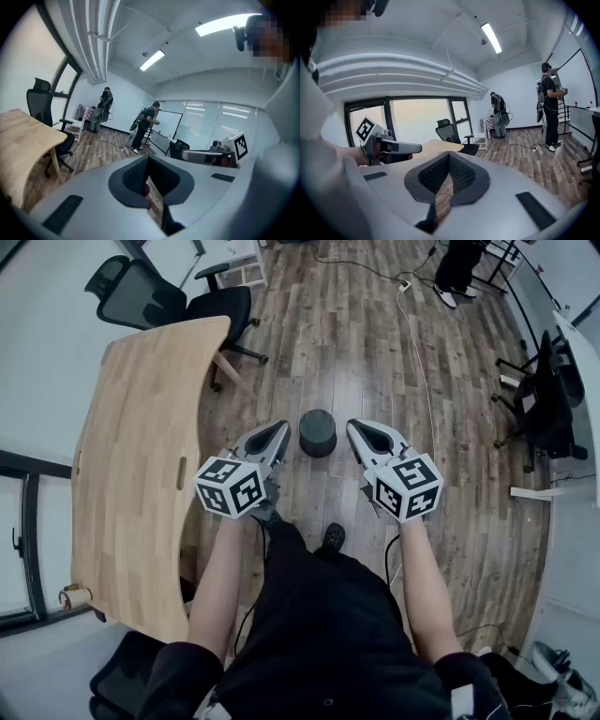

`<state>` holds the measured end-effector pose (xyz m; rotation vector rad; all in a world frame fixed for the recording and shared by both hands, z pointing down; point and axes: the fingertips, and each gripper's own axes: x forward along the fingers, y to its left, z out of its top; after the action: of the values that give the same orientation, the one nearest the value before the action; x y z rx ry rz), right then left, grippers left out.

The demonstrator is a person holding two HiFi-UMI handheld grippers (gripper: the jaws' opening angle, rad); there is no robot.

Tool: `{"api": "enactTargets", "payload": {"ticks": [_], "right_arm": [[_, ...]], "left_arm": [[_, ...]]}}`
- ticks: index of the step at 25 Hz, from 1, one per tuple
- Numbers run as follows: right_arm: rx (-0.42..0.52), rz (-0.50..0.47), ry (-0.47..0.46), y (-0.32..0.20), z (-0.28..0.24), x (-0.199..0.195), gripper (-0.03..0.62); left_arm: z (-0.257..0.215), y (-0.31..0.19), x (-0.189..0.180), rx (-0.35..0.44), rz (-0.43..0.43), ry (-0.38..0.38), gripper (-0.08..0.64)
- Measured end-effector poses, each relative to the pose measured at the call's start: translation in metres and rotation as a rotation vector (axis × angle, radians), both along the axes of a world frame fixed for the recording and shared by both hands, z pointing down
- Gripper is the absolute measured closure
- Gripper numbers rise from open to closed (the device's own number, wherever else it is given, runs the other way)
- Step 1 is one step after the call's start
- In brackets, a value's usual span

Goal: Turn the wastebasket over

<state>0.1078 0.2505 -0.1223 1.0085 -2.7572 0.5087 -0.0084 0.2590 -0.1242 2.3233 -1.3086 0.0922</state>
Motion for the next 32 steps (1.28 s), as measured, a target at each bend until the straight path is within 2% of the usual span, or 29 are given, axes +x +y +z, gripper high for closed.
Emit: {"api": "enactTargets", "payload": {"ticks": [6,10,15,20,25,32], "right_arm": [[0.016,0.001,-0.001,0.0,-0.005,0.006,0.56],[0.015,0.012,-0.049,0.001,-0.009,0.006,0.56],[-0.03,0.001,-0.123,0.009,-0.011,0.007,0.56],[-0.044,0.005,-0.098,0.012,0.002,0.017,0.558],[-0.073,0.02,-0.11,0.01,0.018,0.023,0.558],[-0.155,0.059,-0.107,0.005,0.042,0.033,0.558]], "left_arm": [[0.001,0.001,0.006,-0.011,0.003,-0.015,0.546],[0.002,0.004,0.005,-0.017,0.001,-0.025,0.546],[0.002,0.012,0.005,-0.016,-0.009,-0.026,0.546],[0.009,0.022,0.006,-0.035,-0.027,-0.02,0.546],[0.019,0.029,0.003,-0.055,-0.039,-0.028,0.546],[0.039,0.018,0.001,-0.101,-0.05,-0.005,0.546]]}}
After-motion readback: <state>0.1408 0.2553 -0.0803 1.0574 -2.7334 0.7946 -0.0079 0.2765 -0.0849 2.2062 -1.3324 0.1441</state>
